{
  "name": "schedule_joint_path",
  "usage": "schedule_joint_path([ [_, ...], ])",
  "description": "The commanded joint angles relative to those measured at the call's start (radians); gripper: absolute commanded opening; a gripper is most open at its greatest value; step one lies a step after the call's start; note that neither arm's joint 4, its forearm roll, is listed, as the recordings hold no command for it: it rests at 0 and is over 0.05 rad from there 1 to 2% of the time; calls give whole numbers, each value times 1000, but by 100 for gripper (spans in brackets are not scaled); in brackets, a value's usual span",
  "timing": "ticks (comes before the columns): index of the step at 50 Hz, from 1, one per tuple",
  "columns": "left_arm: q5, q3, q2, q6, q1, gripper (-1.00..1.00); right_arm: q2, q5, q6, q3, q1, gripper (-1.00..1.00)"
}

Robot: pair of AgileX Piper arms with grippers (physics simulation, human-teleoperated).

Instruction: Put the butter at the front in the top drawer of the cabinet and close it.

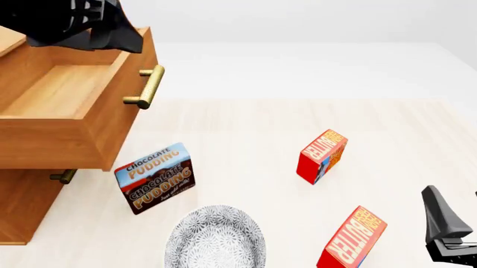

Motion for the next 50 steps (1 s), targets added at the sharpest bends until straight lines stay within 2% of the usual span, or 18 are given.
schedule_joint_path([
  [1,-6,-26,-23,105,-52,100,-4,3,0,1,0,100],
  [3,-20,-8,-32,102,-69,100,-4,3,0,1,0,100],
  [5,-33,-12,-48,143,-70,100,-4,3,0,1,0,100],
  [7,-44,24,-52,172,-67,100,-4,3,0,1,0,100],
  [9,-72,30,-53,165,-102,100,-4,3,0,1,0,100],
  [12,-104,80,-46,210,-101,100,-4,3,0,1,0,100],
  [14,-115,89,-43,215,-98,100,-4,3,0,1,0,100],
  [16,-168,116,-25,239,-124,100,-4,3,0,1,0,100],
  [26,-306,166,9,236,-203,100,-4,3,0,1,0,100],
  [42,-418,165,101,235,-271,100,-4,3,0,1,0,100],
  [50,-477,169,170,203,-294,100,-4,3,0,1,0,100],
])
